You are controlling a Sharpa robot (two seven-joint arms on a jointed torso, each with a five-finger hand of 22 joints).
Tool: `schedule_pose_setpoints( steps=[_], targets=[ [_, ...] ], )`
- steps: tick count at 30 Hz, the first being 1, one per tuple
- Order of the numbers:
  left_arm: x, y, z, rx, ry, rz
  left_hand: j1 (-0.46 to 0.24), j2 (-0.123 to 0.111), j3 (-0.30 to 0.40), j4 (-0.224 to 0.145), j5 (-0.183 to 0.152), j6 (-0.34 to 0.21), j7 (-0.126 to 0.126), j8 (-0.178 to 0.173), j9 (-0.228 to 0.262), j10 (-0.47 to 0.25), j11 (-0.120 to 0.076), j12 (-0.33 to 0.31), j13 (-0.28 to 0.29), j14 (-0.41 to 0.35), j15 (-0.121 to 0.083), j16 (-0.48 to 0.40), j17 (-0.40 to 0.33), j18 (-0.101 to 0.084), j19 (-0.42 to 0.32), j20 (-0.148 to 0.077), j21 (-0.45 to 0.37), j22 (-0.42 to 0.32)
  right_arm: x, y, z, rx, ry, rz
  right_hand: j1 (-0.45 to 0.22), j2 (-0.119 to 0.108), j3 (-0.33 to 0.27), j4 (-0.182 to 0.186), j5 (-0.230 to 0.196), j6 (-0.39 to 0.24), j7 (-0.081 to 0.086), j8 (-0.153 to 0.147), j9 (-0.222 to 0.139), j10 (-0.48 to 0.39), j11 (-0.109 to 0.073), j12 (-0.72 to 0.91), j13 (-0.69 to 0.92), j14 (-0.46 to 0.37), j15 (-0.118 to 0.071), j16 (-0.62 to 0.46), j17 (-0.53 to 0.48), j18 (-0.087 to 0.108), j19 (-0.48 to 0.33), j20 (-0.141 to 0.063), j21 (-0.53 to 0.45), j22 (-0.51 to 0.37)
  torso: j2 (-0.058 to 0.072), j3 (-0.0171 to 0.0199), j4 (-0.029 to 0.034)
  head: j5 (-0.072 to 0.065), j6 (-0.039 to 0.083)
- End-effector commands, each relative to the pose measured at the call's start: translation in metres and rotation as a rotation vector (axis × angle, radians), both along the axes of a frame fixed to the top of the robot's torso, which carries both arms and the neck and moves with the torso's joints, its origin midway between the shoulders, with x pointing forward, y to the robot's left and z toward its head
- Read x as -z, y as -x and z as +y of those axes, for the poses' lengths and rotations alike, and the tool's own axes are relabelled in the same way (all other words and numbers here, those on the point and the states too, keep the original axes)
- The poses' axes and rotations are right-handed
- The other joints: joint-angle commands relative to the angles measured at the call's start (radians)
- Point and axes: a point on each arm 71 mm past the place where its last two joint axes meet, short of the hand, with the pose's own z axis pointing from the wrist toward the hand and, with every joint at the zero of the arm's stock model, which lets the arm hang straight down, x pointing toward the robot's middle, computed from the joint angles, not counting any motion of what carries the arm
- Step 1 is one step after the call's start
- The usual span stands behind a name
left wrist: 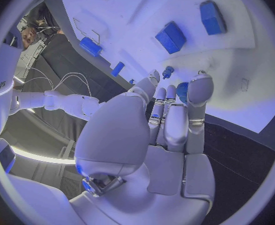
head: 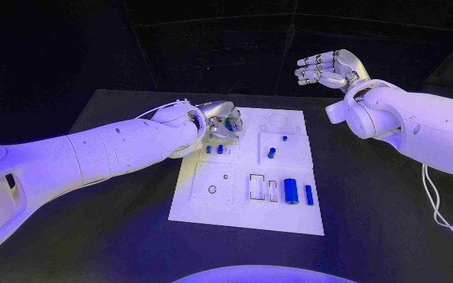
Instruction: Assemble the parts on the task board
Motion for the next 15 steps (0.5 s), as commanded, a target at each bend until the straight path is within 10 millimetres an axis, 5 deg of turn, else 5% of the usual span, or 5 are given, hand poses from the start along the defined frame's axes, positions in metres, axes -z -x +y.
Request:
schedule_pose_setpoints(
  steps=[1, 15],
  targets=[
    [0.0029, -0.0018, -0.0002, -0.008, -0.070, 0.010, -0.005, 0.008, 0.014, -0.003, 0.004, 0.013, -0.002, -0.006, -0.003, 0.012, -0.001, -0.008, -0.006, 0.014, -0.006, -0.006, -0.006, -0.009, 0.011, -0.001, 0.011, 0.012, -0.0016, 0.0000, 0.0020, -0.010, -0.005, -0.003, 0.003, 0.007, -0.001, -0.008, -0.002, -0.006, 0.028, -0.003, -0.001, -0.008, 0.001, -0.002, -0.001, -0.007, 0.000, -0.002, -0.001, 0.005, 0.004, 0.005, -0.006, 0.001, 0.000, 0.0003, -0.0001, 0.000, -0.001],
    [0.0084, -0.0058, -0.0089, -0.013, -0.139, 0.038, -0.010, 0.009, 0.050, -0.014, 0.004, 0.032, -0.004, -0.021, -0.009, 0.037, -0.004, -0.030, -0.016, 0.013, -0.009, -0.011, -0.036, -0.015, 0.025, -0.005, 0.042, 0.048, -0.0017, 0.0001, 0.0030, -0.012, -0.005, -0.004, 0.003, 0.007, -0.001, -0.008, -0.002, -0.006, 0.028, -0.003, -0.001, -0.008, 0.001, -0.002, -0.001, -0.007, 0.000, -0.002, -0.001, 0.005, 0.004, 0.005, -0.006, 0.001, -0.001, 0.0001, 0.0013, -0.003, -0.006]
  ],
)
